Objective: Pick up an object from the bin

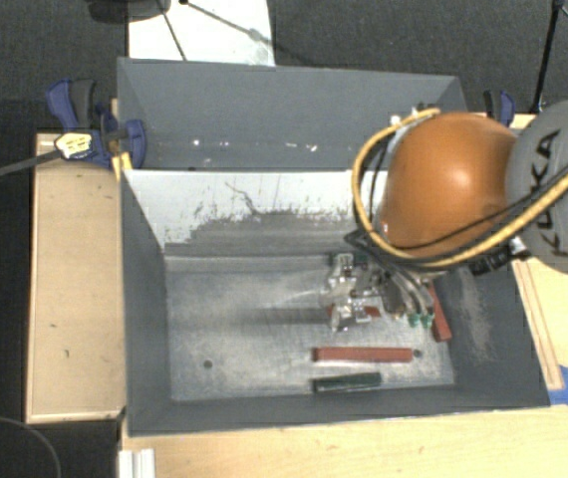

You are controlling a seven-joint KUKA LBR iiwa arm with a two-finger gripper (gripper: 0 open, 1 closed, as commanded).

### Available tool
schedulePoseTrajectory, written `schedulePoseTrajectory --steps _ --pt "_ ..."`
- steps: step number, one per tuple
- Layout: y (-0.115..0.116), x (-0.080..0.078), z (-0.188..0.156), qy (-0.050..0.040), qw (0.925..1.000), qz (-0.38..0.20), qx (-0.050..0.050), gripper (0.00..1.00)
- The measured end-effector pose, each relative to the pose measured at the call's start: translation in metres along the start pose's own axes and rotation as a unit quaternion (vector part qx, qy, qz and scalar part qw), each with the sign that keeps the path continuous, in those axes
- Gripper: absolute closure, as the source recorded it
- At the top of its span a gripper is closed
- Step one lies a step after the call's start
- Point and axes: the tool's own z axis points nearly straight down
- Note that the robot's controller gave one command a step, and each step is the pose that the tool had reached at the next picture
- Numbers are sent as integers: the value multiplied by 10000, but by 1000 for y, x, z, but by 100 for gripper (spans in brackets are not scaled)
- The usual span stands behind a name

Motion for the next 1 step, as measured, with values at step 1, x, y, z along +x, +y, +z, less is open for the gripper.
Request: schedulePoseTrajectory --steps 1 --pt "0 1 1 13 10000 16 0 0"
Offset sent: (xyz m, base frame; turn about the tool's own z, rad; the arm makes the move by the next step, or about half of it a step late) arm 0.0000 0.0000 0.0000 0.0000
